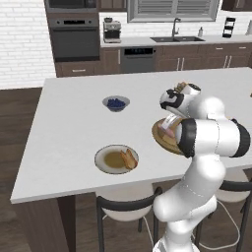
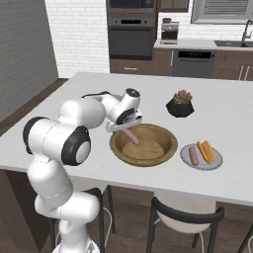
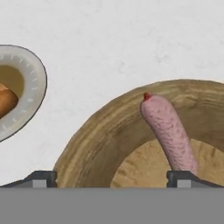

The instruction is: Place one bun and one sausage from the bowl on each plate.

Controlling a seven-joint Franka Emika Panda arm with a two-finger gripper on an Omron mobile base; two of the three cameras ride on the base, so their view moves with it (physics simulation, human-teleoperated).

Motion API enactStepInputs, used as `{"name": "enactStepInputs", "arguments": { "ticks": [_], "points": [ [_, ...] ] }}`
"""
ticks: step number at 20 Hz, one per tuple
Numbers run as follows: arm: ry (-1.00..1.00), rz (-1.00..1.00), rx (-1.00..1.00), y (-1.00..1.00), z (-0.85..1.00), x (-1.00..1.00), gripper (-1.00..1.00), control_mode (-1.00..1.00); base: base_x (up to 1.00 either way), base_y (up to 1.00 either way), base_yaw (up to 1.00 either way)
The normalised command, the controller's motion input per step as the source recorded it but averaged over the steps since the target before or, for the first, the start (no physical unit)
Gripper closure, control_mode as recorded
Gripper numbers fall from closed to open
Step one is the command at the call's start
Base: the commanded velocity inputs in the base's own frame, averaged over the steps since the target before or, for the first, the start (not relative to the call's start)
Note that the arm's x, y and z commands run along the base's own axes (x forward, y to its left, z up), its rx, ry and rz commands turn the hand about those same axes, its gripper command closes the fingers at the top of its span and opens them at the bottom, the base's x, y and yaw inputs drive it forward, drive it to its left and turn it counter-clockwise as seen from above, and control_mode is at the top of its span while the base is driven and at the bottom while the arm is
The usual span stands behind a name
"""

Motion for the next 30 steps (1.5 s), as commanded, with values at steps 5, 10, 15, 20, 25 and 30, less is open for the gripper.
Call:
{"name": "enactStepInputs", "arguments": {
  "ticks": [5, 10, 15, 20, 25, 30],
  "points": [
    [-0.01, 0.07, -0.02, -0.11, -0.34, 0.16, -1.00, -1.00, 0.00, 0.00, 0.00],
    [-0.02, 0.02, -0.01, -0.21, -0.31, 0.17, -1.00, -1.00, 0.00, 0.00, 0.00],
    [-0.02, 0.00, 0.00, -0.24, -0.04, 0.15, -1.00, -1.00, 0.00, 0.00, 0.00],
    [0.00, 0.00, -0.01, -0.02, -0.02, 0.14, -1.00, -1.00, 0.00, 0.00, 0.00],
    [0.00, 0.00, -0.03, 0.03, -0.08, 0.03, -1.00, -1.00, 0.00, 0.00, 0.00],
    [0.00, 0.00, -0.02, 0.10, -0.05, 0.01, -1.00, -1.00, 0.00, 0.00, 0.00]
  ]
}}
